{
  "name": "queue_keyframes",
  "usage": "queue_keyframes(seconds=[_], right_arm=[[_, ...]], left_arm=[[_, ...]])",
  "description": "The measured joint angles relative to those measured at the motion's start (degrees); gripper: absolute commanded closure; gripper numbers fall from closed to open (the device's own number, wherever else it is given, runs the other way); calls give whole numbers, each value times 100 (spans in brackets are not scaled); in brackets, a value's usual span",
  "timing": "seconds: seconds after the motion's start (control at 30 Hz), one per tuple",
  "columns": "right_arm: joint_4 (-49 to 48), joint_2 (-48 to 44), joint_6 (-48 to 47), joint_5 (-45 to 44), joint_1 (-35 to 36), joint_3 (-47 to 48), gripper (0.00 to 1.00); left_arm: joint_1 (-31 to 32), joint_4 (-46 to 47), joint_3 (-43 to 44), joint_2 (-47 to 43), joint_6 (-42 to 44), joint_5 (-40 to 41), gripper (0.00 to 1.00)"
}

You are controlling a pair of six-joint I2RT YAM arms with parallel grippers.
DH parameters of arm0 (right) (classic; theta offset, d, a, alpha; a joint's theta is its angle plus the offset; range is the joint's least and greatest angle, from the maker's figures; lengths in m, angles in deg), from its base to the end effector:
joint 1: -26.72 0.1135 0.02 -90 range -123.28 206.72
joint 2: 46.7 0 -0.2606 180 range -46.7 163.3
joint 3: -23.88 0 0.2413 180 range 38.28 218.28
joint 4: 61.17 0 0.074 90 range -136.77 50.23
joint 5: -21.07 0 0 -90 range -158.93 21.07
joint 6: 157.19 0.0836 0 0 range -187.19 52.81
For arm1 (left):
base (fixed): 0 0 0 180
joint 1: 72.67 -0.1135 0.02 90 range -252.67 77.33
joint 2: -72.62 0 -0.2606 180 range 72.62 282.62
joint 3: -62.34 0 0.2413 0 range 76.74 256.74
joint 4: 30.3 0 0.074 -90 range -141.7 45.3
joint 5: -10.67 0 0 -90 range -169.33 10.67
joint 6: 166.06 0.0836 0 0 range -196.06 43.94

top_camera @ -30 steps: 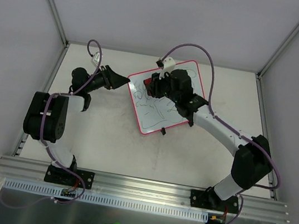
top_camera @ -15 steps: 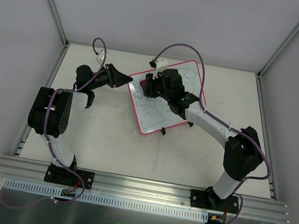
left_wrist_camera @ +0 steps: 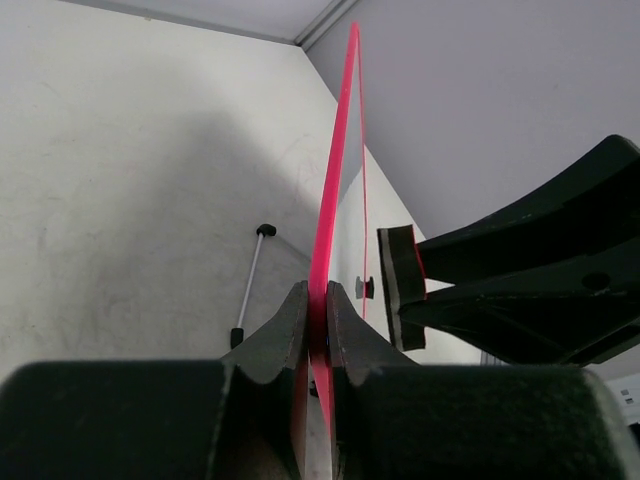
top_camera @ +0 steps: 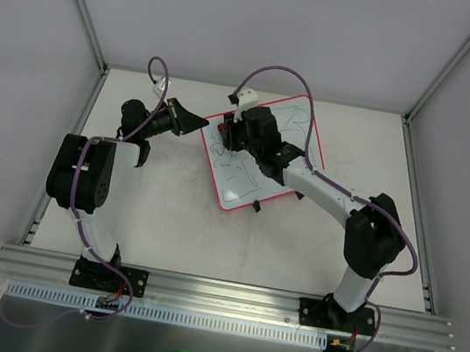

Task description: Erase the whiteboard

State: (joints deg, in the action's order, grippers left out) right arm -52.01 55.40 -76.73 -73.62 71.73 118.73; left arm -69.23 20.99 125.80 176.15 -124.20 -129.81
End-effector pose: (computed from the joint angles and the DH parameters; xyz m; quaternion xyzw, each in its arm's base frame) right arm 0.3335 0.3240 0.2934 -0.3449 0.7224 0.1511 0.5800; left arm 0.3858 -0.0878 0.2363 0.0865 0.6562 -0.5478 0.5117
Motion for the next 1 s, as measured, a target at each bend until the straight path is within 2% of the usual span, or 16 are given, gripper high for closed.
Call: queue_keyframes(seconds=[0.4, 1.0], right_arm=[[-295, 487, -284, -793, 398, 68, 100], [-647, 820, -1375, -1886, 1014, 249, 100]], left_arm=[[-7, 15, 20, 66, -59, -2, 100], [-13, 44, 20, 96, -76, 0, 100]])
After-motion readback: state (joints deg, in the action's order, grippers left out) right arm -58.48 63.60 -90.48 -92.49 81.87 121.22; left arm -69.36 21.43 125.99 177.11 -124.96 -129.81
